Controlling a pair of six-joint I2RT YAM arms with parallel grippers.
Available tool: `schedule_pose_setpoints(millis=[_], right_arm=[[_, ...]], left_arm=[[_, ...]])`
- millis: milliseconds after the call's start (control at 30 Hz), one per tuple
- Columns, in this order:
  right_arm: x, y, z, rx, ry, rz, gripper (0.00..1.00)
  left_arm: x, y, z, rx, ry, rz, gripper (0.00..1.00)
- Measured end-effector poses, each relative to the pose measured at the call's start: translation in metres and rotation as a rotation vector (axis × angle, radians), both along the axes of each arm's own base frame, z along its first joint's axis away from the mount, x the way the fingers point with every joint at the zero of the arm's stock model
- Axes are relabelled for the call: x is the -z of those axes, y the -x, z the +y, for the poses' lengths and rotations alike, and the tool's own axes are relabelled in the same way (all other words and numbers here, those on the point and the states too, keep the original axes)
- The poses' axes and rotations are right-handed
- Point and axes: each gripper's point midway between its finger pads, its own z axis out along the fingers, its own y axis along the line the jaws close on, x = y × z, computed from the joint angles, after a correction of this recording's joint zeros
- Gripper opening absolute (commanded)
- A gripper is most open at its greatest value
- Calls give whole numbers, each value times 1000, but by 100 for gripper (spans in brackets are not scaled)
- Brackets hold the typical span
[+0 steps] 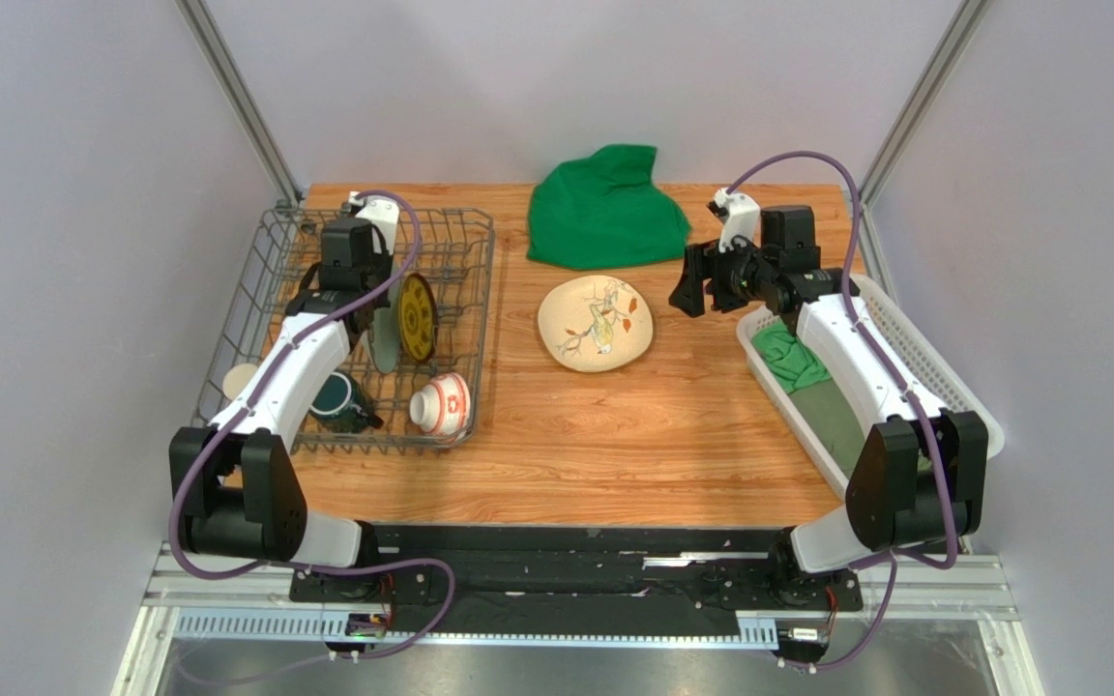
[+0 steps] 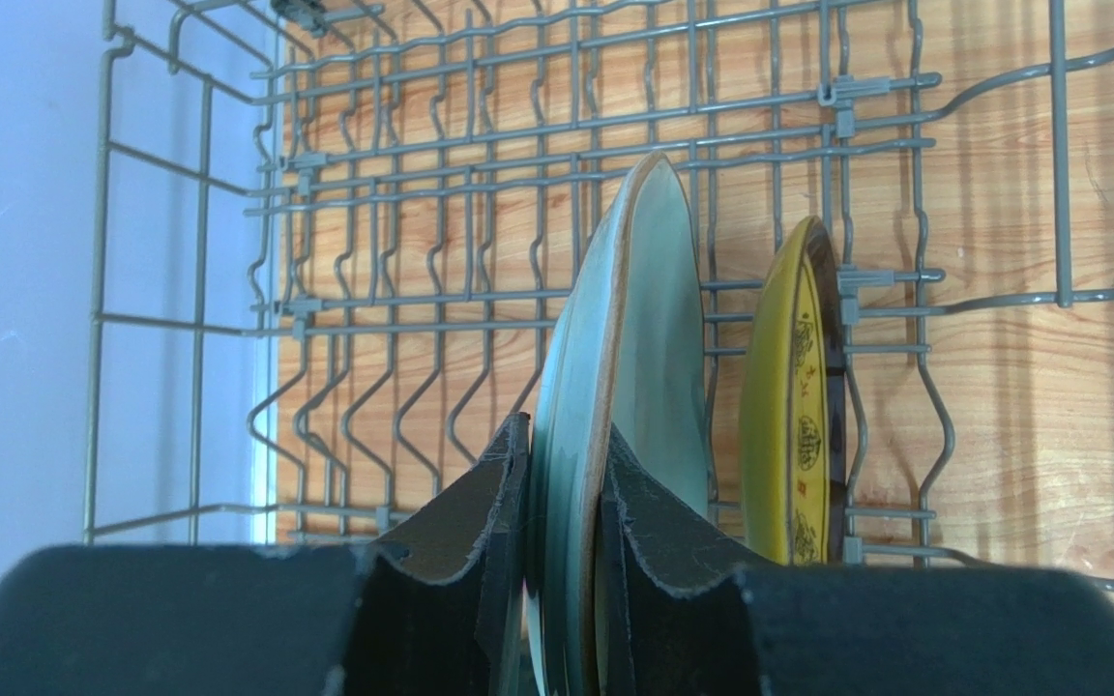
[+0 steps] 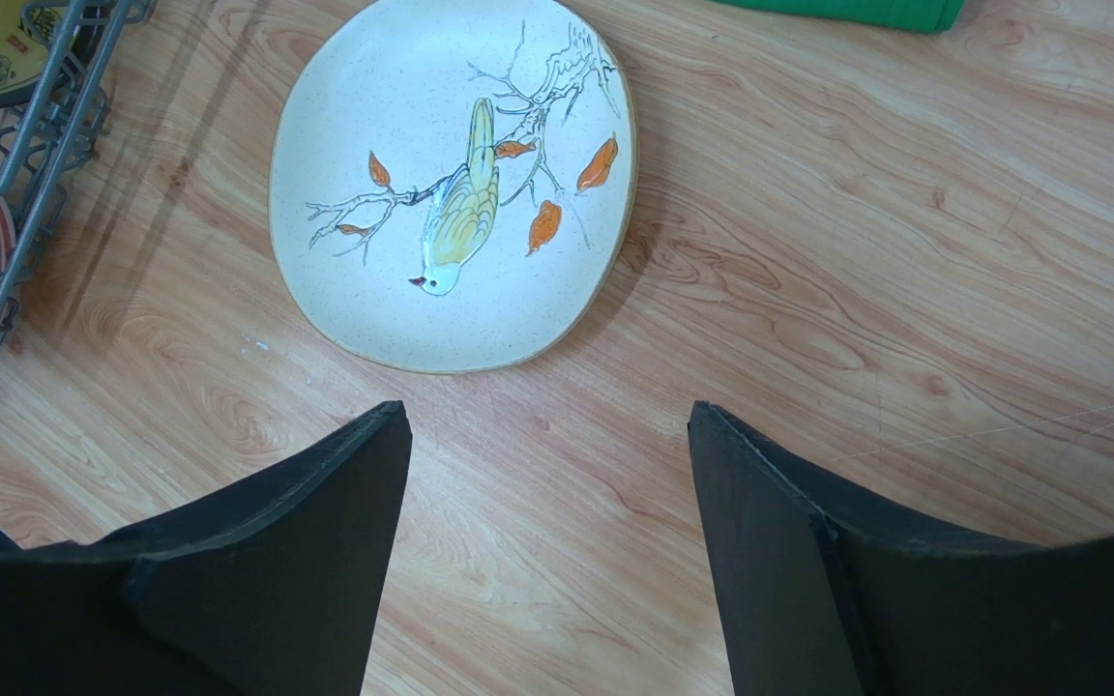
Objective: Unload the mixed dishes from the dish rack
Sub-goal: Pick up the plate from the dish rack.
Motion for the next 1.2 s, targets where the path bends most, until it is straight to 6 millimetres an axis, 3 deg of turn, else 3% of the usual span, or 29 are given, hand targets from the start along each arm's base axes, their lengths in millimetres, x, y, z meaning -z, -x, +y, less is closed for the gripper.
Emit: schedule_pose_setpoints(millis=[167,533,767,900,1033,1200], right_arm=[[2,0,0,-1,0,4,74],[2,1,2,-10,-7,8,74],[-2,6,10,-53,-44,14,74],[-17,11,24,-122,-113,6,74],[-49,15,42,-211,-207,-32,74],[-87,19,61,-293,-296,-89,74]], left_arm=[[-14,6,2,-19,6,-3,0],[-63,14,5,-31,14,-83,0],[-113,27,9,-39,7,-180,0],[-150,43,5,-4,27,-269,0],[-188,64,-12,93,85,-365,0],[-210,82,-43,250,184,-414,0]])
